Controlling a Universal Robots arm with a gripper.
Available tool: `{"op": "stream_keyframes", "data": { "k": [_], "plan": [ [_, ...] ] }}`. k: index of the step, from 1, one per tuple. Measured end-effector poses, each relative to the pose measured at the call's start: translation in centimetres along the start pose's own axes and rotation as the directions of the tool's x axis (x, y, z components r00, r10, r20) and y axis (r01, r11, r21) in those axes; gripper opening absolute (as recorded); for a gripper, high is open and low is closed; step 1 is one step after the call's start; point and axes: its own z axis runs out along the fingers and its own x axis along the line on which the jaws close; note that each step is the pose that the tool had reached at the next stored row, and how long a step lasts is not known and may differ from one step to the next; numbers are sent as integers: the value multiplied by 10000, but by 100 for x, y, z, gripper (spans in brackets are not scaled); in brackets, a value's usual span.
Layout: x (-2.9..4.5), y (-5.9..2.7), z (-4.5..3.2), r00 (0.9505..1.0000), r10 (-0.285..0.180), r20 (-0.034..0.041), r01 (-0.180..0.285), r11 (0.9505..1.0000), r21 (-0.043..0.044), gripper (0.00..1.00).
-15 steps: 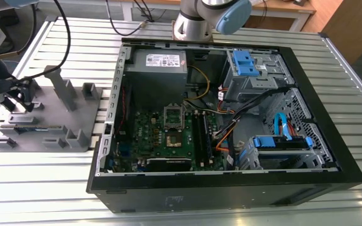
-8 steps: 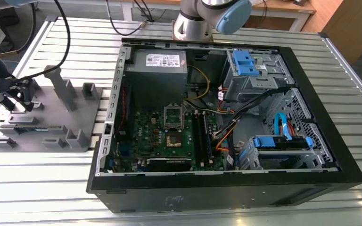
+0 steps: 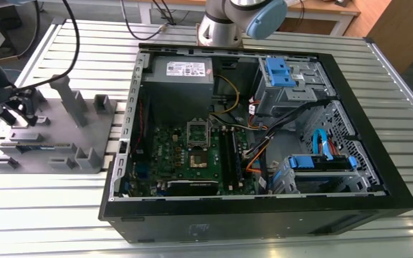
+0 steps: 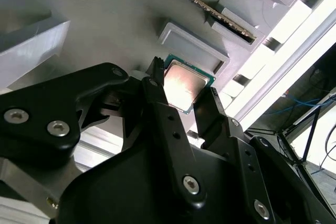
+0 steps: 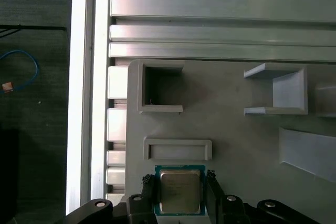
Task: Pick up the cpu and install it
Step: 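Pick up the cpu and move it towards the insertion slot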
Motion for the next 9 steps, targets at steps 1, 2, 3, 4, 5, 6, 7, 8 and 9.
{"op": "stream_keyframes", "data": {
  "k": [1, 2, 3, 4, 5, 6, 7, 8, 9],
  "plan": [
    [-1, 1, -11, 10000, 0, 0, 0, 10000, -1, 47],
    [-1, 1, -23, 10000, 0, 0, 0, 10000, 0, 47],
    [-1, 2, -37, 10000, 0, 1, 0, 10000, -1, 47],
    [-1, 3, -53, 10000, 0, 1, 0, 10000, -1, 47],
    [-2, 3, -69, 10000, 0, 1, 0, 10000, -1, 47],
    [-2, 4, -85, 10000, 0, 2, 0, 10000, -1, 47],
    [-3, 5, -104, 10000, 0, 1, 0, 10000, -1, 47],
    [-3, 5, -119, 10000, 0, 1, 0, 10000, -2, 47],
    [-3, 6, -128, 10000, 0, 1, 0, 10000, -3, 47]
  ]
}}
